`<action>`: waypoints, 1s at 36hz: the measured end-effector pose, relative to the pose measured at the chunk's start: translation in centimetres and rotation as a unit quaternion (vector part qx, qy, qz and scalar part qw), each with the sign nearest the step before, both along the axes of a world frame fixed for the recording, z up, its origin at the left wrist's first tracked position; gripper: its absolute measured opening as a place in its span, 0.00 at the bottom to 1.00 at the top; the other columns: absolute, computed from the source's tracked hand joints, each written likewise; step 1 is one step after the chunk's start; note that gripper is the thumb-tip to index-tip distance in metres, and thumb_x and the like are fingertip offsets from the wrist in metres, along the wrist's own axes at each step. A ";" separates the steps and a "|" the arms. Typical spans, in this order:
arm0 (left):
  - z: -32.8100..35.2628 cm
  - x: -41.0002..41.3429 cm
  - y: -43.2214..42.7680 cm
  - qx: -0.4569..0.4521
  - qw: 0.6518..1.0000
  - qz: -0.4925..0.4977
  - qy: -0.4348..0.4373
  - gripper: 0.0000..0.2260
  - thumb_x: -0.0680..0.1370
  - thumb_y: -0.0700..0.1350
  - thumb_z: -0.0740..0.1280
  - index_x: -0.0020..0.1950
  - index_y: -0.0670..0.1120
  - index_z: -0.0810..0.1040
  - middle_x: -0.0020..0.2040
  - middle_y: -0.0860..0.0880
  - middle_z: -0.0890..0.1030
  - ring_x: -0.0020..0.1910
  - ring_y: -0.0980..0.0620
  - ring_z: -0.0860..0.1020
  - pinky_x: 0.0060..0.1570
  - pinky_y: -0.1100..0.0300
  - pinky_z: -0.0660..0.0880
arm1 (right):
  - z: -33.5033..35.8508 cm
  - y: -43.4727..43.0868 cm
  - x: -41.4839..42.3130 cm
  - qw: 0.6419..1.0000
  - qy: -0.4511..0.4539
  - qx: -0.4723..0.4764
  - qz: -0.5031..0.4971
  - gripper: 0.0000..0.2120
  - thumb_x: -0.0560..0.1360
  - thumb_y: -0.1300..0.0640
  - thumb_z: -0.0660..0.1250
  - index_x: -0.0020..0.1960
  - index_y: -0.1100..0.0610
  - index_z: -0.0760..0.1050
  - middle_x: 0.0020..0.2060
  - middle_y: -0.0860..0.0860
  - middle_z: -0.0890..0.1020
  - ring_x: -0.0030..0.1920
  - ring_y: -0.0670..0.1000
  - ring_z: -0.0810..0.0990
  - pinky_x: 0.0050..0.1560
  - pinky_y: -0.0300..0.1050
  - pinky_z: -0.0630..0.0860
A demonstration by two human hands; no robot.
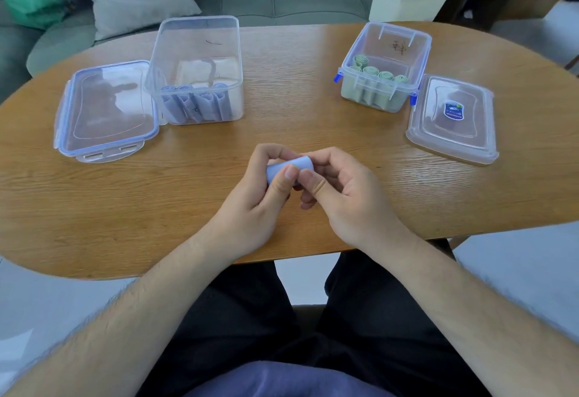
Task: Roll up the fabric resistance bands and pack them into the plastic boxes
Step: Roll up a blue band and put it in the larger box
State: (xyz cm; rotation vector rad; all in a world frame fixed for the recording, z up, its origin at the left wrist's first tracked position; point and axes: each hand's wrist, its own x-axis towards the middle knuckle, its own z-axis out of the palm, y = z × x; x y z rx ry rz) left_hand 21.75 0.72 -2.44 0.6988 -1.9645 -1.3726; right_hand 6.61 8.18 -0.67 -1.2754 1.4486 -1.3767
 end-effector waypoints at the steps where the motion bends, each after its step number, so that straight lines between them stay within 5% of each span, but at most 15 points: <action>1: 0.0 0.0 0.1 0.001 1.000 -0.005 0.003 0.09 0.84 0.55 0.56 0.60 0.52 0.68 0.36 0.58 0.75 0.35 0.57 0.72 0.37 0.65 0.69 | -0.1 0.0 0.0 1.000 0.009 0.003 -0.009 0.07 0.81 0.58 0.67 0.57 0.60 0.78 0.40 0.55 0.84 0.36 0.48 0.81 0.41 0.45 0.82; 6: 0.5 0.9 -0.3 -0.028 0.999 -0.019 -0.025 0.14 0.82 0.60 0.59 0.61 0.54 0.71 0.37 0.51 0.74 0.36 0.48 0.73 0.36 0.54 0.73 | 0.0 0.1 -0.1 0.994 0.106 0.012 -0.030 0.11 0.82 0.50 0.63 0.54 0.58 0.78 0.32 0.43 0.79 0.32 0.44 0.77 0.37 0.49 0.78; 8: 0.7 1.1 -0.3 -0.079 0.995 -0.007 -0.052 0.14 0.81 0.62 0.59 0.59 0.55 0.72 0.37 0.51 0.75 0.36 0.47 0.74 0.38 0.48 0.74 | 0.0 0.1 0.0 0.989 0.142 0.013 -0.027 0.14 0.83 0.47 0.61 0.53 0.57 0.77 0.31 0.46 0.77 0.31 0.45 0.74 0.34 0.47 0.72; 11: 1.1 0.9 0.0 -0.143 0.987 0.032 -0.067 0.11 0.82 0.59 0.59 0.55 0.52 0.73 0.34 0.48 0.76 0.31 0.48 0.74 0.32 0.51 0.71 | 0.1 0.3 0.5 0.985 0.169 0.019 -0.021 0.15 0.84 0.47 0.57 0.50 0.55 0.75 0.31 0.53 0.77 0.30 0.48 0.72 0.32 0.50 0.70; 18: 1.4 0.8 0.0 -0.133 0.989 0.026 -0.053 0.12 0.83 0.57 0.60 0.52 0.50 0.73 0.33 0.49 0.75 0.29 0.48 0.72 0.30 0.48 0.70 | 0.5 0.4 0.7 0.992 0.120 0.025 -0.017 0.15 0.85 0.48 0.57 0.50 0.57 0.75 0.31 0.49 0.74 0.31 0.48 0.71 0.34 0.55 0.70; 24: 1.8 2.0 -0.9 -0.046 0.995 -0.055 -0.063 0.13 0.82 0.58 0.60 0.61 0.53 0.74 0.43 0.55 0.81 0.41 0.53 0.79 0.43 0.61 0.75 | 1.3 0.2 0.6 0.988 0.153 0.026 -0.008 0.12 0.85 0.52 0.58 0.49 0.58 0.75 0.29 0.36 0.78 0.30 0.42 0.73 0.34 0.34 0.67; 28: 2.5 2.8 -1.4 -0.088 0.993 -0.042 -0.071 0.08 0.83 0.51 0.63 0.60 0.51 0.75 0.42 0.55 0.81 0.39 0.51 0.79 0.41 0.58 0.77 | 1.3 -0.1 1.1 0.983 0.183 0.019 -0.024 0.13 0.84 0.48 0.59 0.49 0.55 0.76 0.32 0.48 0.78 0.31 0.44 0.72 0.34 0.44 0.70; 32: 2.6 3.0 -1.7 -0.156 0.987 0.018 -0.038 0.08 0.82 0.45 0.64 0.61 0.49 0.76 0.42 0.61 0.80 0.40 0.61 0.79 0.41 0.70 0.71 | 1.9 -0.9 1.6 0.994 0.108 0.016 -0.011 0.12 0.81 0.47 0.62 0.55 0.54 0.78 0.38 0.46 0.82 0.35 0.44 0.77 0.38 0.39 0.73; 36: 1.5 2.8 -2.3 -0.203 0.976 0.076 -0.008 0.12 0.83 0.43 0.63 0.67 0.49 0.73 0.54 0.63 0.79 0.52 0.64 0.78 0.52 0.71 0.69 | 3.0 -2.9 1.4 0.997 -0.049 0.049 0.013 0.10 0.82 0.60 0.65 0.62 0.58 0.79 0.39 0.48 0.84 0.36 0.47 0.80 0.38 0.40 0.78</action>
